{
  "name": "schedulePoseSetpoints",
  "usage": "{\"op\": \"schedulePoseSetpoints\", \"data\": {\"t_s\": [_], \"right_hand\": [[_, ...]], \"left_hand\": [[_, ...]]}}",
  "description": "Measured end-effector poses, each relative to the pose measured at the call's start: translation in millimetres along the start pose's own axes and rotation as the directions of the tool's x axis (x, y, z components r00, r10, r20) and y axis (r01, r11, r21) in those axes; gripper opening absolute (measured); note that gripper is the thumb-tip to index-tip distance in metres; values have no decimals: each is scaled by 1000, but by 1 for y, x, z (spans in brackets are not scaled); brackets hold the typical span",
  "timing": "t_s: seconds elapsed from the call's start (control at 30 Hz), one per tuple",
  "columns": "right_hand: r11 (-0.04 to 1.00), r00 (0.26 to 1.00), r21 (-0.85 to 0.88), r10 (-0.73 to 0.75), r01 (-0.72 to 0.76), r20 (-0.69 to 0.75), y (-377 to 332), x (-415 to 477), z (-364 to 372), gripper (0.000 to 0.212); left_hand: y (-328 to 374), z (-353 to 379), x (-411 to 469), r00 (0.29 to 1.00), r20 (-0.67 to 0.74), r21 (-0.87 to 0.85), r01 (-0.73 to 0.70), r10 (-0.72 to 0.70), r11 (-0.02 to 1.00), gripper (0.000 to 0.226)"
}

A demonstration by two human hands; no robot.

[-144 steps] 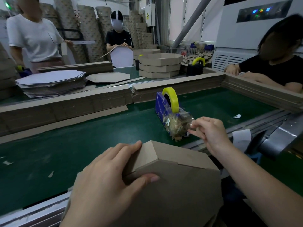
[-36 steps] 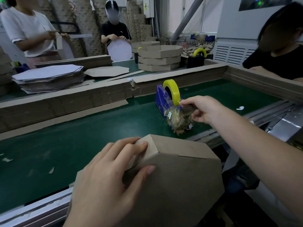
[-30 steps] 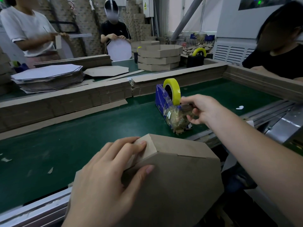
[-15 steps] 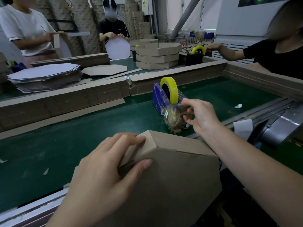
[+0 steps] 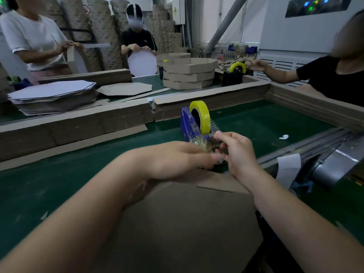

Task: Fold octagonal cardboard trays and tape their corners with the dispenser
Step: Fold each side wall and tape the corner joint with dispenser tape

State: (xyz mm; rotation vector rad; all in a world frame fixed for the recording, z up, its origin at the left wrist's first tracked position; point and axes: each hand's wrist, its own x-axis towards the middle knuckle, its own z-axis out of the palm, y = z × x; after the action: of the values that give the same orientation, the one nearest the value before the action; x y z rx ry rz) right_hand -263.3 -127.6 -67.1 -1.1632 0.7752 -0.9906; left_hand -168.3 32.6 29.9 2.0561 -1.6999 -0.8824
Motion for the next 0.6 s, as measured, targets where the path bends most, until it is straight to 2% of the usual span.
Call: {"op": "schedulePoseSetpoints", "data": {"t_s": [0.07, 0.1, 0.2, 0.27, 0.37, 0.6], "right_hand": [[1000, 1000, 4, 5, -5, -2, 0, -1, 0, 22], [1000, 1000, 8, 4, -4, -4, 1, -1, 0, 24], [1000, 1000, 24, -4, 4, -4, 1, -3, 2, 22], [999, 1000, 34, -10, 11, -17, 0, -4, 3, 19], [999, 1000, 47, -27, 28, -14, 0, -5, 4, 18], [994, 998, 87, -69, 68, 9, 6, -5, -2, 21]], "left_hand": [[-2, -9, 16, 1000, 0, 37, 25, -25, 999, 55], [-5, -14, 26, 999, -44, 122, 29, -24, 992, 50], [-14, -22, 58, 984, -179, 486, 72, 19, 871, 47], [-16, -17, 81, 976, -220, 583, 126, 7, 803, 55], [-18, -6, 111, 968, -249, 624, 154, 9, 767, 64], [-31, -5, 133, 940, -332, 538, 120, 79, 835, 57]]}}
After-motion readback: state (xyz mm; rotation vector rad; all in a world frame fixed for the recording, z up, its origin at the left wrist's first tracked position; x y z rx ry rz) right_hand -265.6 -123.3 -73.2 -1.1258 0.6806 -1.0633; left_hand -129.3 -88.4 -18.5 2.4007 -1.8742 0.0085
